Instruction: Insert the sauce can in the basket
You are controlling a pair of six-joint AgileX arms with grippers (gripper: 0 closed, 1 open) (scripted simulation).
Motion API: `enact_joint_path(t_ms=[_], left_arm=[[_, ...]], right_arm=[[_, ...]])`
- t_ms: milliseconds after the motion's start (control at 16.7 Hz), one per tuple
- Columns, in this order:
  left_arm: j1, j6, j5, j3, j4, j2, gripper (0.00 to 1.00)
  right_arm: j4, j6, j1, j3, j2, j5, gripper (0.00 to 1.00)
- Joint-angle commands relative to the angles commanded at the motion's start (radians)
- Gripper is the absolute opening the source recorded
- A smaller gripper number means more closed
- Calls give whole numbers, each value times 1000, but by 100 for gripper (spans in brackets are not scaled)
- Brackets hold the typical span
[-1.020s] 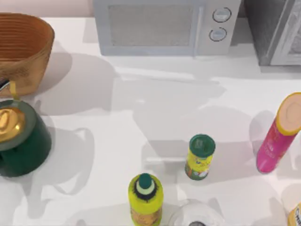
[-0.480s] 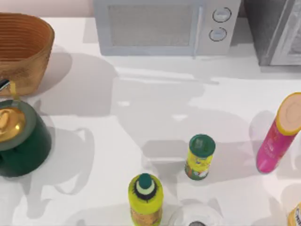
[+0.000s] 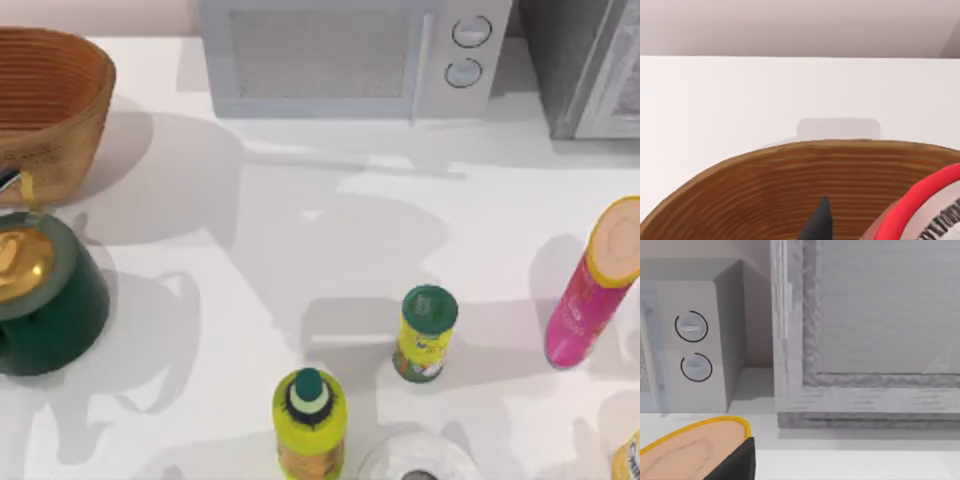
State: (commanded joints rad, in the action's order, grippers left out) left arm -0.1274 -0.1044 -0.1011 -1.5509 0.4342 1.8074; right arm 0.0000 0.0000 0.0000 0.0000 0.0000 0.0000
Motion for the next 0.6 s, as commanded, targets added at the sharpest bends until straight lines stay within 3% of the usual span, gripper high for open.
enact_joint_path(t_ms=[240,600], left_arm=[[0,0,0,1,-1,1,0],[0,0,0,1,-1,1,45]], right_arm=[[0,0,0,0,0,0,100],[0,0,0,0,0,0,100]])
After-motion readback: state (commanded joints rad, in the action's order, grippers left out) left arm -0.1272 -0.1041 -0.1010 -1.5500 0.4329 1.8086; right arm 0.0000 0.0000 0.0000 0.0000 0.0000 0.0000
